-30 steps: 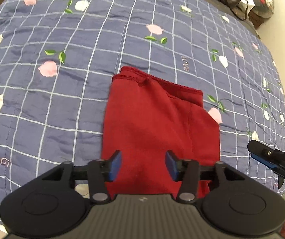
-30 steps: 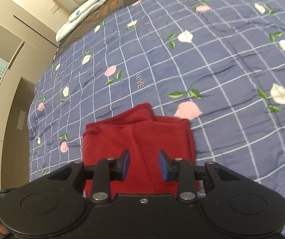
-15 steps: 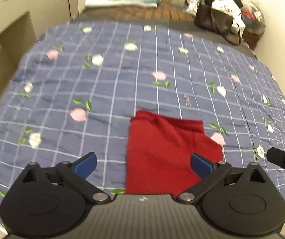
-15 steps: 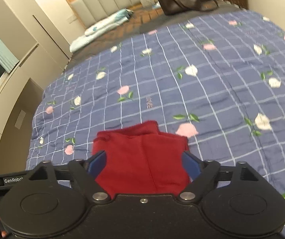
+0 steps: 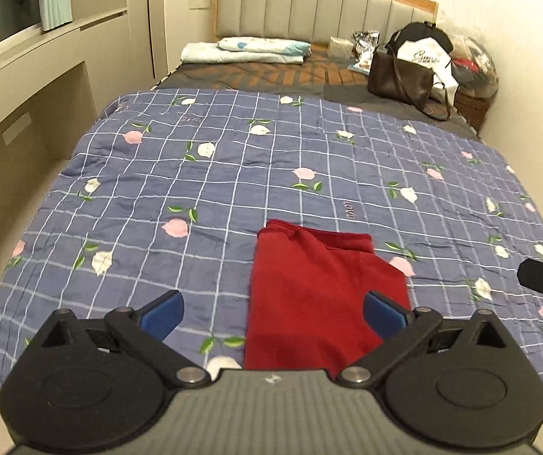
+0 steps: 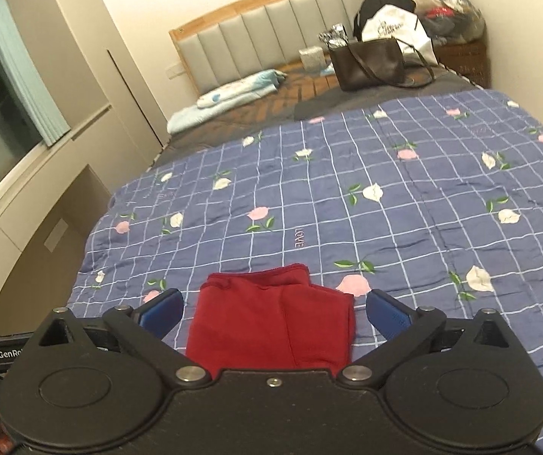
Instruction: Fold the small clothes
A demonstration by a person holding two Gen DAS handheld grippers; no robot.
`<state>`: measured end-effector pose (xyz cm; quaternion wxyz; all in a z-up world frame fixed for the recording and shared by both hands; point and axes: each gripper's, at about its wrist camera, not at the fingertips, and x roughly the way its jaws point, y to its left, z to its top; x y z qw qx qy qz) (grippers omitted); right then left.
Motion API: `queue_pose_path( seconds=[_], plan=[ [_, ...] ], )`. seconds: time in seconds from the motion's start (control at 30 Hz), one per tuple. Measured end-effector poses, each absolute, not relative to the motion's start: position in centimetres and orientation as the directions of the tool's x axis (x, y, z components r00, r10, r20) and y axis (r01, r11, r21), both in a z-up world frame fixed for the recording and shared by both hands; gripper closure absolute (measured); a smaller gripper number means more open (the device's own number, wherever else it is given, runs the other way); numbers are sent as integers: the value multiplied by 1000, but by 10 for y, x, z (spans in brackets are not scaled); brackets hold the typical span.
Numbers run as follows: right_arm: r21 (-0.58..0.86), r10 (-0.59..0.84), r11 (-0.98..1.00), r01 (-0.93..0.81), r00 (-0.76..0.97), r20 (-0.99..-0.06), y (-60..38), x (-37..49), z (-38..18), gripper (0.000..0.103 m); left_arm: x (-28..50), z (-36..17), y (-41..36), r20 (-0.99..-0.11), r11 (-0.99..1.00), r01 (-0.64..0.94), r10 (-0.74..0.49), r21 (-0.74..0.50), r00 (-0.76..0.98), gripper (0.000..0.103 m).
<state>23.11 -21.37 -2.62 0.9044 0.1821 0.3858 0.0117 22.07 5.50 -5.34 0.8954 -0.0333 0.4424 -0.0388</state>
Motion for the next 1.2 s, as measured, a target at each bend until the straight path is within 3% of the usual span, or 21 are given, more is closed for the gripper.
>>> queue_pose_path(
  seconds=[0.43,1.2],
  plan=[
    [342,199,938,50,729,-654,-216,126,0,1,113,-38,60,-763,995,9,-83,-101,641,0],
    [279,214,960,5,627,-749,-153,38,-17,1,38,-58,121,-792,993,113,-102,-42,601,0]
  ],
)
